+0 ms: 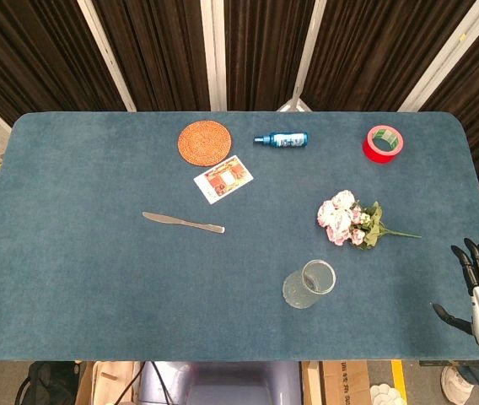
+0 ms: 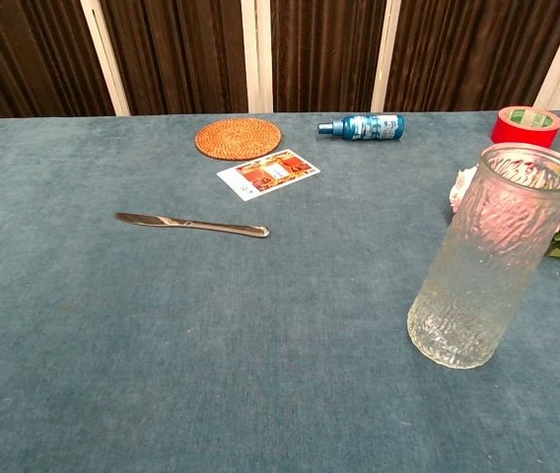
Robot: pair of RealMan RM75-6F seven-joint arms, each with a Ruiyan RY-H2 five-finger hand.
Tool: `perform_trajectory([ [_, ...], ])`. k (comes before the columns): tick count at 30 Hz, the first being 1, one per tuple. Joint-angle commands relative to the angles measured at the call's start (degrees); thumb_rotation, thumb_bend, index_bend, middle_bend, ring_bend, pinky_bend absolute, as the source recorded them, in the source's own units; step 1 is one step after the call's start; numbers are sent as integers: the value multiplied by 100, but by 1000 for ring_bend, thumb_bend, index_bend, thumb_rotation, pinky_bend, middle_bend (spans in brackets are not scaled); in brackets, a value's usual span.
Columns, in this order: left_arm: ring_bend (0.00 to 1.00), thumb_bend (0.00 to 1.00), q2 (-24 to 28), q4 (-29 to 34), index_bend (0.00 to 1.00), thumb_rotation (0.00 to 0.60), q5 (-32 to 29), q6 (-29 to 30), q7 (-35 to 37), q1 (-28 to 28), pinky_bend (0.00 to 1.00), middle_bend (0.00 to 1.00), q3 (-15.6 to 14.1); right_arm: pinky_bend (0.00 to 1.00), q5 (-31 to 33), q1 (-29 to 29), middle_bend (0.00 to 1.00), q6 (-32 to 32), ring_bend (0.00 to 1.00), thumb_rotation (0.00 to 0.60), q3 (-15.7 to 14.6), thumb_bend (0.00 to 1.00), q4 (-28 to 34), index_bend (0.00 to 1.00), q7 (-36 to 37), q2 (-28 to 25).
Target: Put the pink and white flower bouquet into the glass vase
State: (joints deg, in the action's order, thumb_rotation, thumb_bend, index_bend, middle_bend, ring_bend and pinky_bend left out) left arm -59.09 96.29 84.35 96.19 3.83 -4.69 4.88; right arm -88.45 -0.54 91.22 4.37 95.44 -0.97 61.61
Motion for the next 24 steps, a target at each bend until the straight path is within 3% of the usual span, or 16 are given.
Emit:
perform_trajectory([
  [1,0,215,-6,-1,75,600,31,12,-18,-5,49,0,-21,0,-23,5,57,11,23,600,-6,85,7,119,8,-7],
  [24,0,214,-26,-63,75,600,209,194,102,-59,48,0,-42,0,-65,-114,35,-392,10,600,-161,85,105,119,194,-167],
])
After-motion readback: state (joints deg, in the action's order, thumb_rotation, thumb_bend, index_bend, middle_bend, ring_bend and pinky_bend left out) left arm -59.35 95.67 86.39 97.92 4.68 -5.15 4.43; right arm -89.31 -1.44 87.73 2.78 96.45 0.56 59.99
